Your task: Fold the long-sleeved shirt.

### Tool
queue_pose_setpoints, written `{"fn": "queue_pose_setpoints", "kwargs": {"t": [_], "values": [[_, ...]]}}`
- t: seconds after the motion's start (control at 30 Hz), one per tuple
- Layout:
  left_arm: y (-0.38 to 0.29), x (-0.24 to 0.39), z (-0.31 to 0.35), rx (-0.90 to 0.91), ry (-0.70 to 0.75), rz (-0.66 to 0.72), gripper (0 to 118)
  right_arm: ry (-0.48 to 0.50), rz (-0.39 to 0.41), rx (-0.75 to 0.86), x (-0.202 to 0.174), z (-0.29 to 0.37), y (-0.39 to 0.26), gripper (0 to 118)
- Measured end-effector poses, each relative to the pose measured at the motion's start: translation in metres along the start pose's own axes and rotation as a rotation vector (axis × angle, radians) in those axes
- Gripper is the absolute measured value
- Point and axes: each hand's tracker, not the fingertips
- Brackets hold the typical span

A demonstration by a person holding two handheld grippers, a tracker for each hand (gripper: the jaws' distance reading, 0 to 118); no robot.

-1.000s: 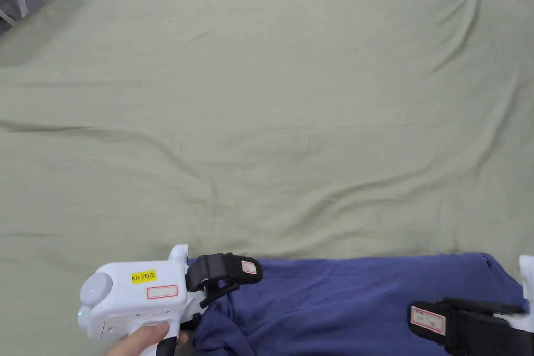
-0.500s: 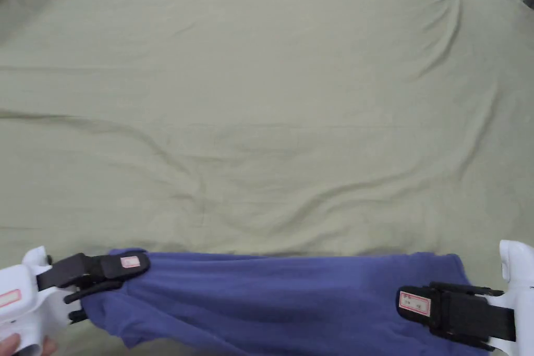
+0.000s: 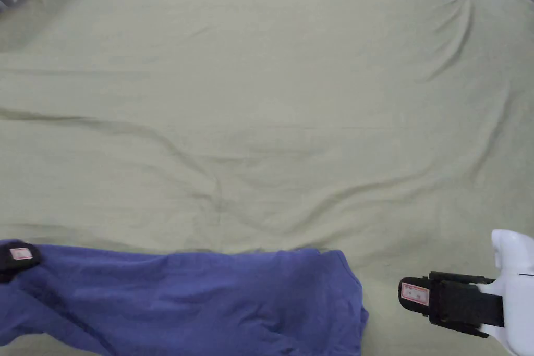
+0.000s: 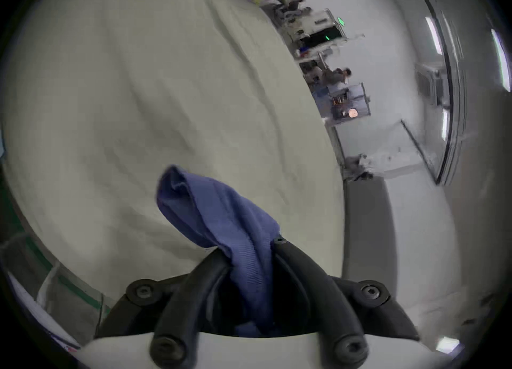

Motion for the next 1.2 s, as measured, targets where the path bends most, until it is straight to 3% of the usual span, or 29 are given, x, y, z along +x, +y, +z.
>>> {"fn": "queue_pose_setpoints", "kwargs": {"t": [0.23, 0.37, 0.53, 0.57, 0.63, 0.67, 0.87, 0.93, 0.97, 1.0, 1.03, 1.07, 1.13, 1.2], "values": [[-0.111, 0.172, -0.113, -0.222, 0.061, -0.385, 3, -0.045, 0.034, -0.008, 0.001, 0.017, -0.01, 0], [-0.164, 0.197, -0.194, -0.329, 0.153, -0.515, 3, -0.07, 0.028, -0.011, 0.012, 0.031, -0.017, 0], [-0.214, 0.19, -0.264, -0.422, 0.323, -0.567, 5, -0.106, 0.011, -0.014, 0.028, 0.045, -0.025, 0], [-0.219, 0.186, -0.272, -0.418, 0.316, -0.562, 22, -0.104, 0.003, -0.013, 0.031, 0.048, -0.026, 0], [-0.233, 0.185, -0.28, -0.422, 0.24, -0.539, 87, -0.093, -0.013, -0.005, 0.035, 0.052, -0.028, 0], [-0.237, 0.188, -0.281, -0.436, 0.177, -0.513, 109, -0.087, -0.019, 0.0, 0.037, 0.054, -0.028, 0], [-0.245, 0.238, -0.238, -0.375, -0.117, -0.466, 113, -0.023, -0.067, 0.038, 0.049, 0.064, -0.029, 0], [-0.234, 0.247, -0.216, -0.363, -0.198, -0.438, 111, 0.017, -0.097, 0.069, 0.053, 0.069, -0.028, 0], [-0.226, 0.248, -0.205, -0.363, -0.221, -0.43, 99, 0.022, -0.105, 0.076, 0.056, 0.071, -0.027, 0], [-0.217, 0.25, -0.192, -0.339, -0.208, -0.429, 69, 0.025, -0.111, 0.082, 0.058, 0.073, -0.027, 0], [-0.208, 0.245, -0.178, -0.274, -0.182, -0.431, 24, 0.023, -0.114, 0.087, 0.059, 0.073, -0.027, 0], [-0.201, 0.24, -0.169, -0.21, -0.123, -0.444, 0, 0.019, -0.115, 0.087, 0.06, 0.073, -0.027, 0], [-0.196, 0.226, -0.163, -0.079, 0.144, -0.541, 0, 0.006, -0.121, 0.081, 0.062, 0.07, -0.026, 0], [-0.204, 0.213, -0.181, -0.141, 0.349, -0.746, 0, 0.003, -0.126, 0.071, 0.062, 0.066, -0.027, 0]]}}
